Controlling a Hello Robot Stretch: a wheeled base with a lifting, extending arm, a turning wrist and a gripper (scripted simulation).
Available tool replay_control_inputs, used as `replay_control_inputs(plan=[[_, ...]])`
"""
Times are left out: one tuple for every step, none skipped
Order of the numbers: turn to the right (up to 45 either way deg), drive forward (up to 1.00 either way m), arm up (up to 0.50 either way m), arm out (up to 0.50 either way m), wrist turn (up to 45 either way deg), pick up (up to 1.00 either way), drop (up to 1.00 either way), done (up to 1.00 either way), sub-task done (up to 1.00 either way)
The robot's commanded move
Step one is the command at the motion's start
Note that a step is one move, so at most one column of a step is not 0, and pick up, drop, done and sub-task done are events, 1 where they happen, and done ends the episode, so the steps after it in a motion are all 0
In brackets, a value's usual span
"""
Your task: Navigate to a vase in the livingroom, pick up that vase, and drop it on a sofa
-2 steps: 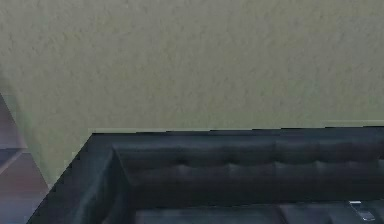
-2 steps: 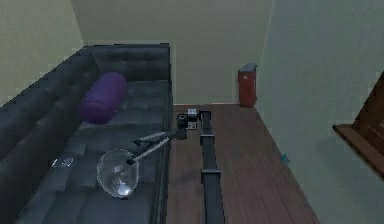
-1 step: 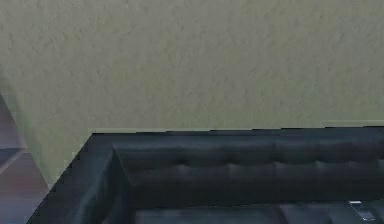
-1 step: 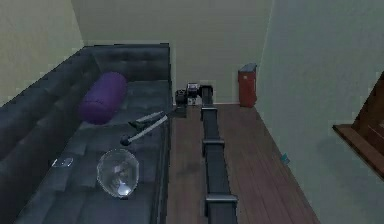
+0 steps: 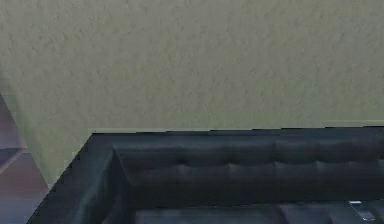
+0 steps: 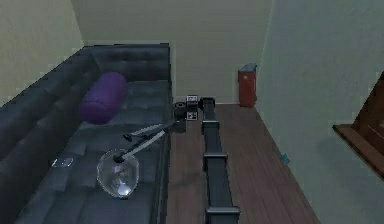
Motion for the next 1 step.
replay_control_inputs(plan=[[0.0,0.00,0.00,0.00,0.0,0.00,0.00,1.00,0.00]])
